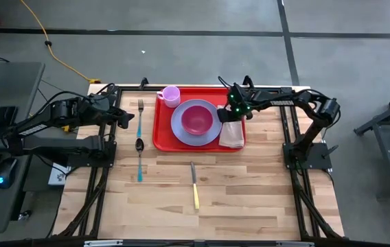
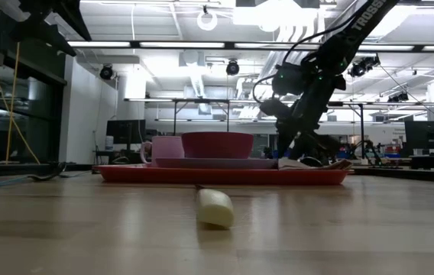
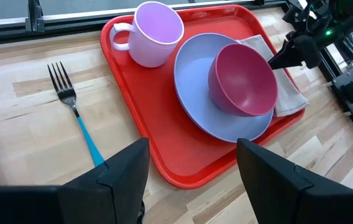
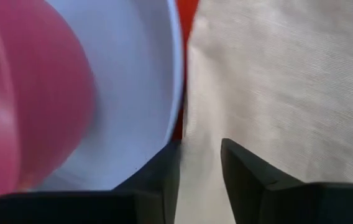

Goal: Set up tray
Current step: Put the white napkin on the red tray to the left of the white plate

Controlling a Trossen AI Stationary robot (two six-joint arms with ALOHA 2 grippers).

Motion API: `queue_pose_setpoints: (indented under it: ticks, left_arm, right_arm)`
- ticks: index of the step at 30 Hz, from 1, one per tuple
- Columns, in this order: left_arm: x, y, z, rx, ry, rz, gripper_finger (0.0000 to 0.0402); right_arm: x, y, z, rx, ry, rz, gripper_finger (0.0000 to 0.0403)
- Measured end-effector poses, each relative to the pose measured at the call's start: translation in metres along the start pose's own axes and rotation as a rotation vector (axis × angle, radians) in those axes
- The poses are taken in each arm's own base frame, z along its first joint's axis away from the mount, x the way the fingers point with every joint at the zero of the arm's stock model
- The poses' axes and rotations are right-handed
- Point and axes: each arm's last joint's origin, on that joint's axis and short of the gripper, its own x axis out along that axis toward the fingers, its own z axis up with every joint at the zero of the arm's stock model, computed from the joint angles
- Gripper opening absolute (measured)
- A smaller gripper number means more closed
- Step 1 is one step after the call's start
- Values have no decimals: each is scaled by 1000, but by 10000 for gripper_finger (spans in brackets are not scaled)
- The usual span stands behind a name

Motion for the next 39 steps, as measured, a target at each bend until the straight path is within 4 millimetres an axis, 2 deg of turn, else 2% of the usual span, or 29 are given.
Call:
queue_pose_setpoints:
  ticks: [5,12,15,24,34,39]
  left_arm:
    - [0,0,0,0,0,0,271]
    - [0,0,0,-1,0,0,271]
    - [0,0,0,0,0,0,271]
    - [0,-1,1,-4,-8,-9,271]
    - [0,-3,3,-13,-28,-31,271]
    - [0,-3,3,-13,-28,-31,271]
  right_arm:
    - [-6,-2,10,9,7,54,107]
    - [-12,-6,14,-21,34,23,94]
    - [-12,-5,12,-49,51,0,85]
    - [-5,13,-5,-161,30,-64,78]
    - [-2,12,-9,-173,12,-111,78]
    - [10,15,-14,-170,35,-122,78]
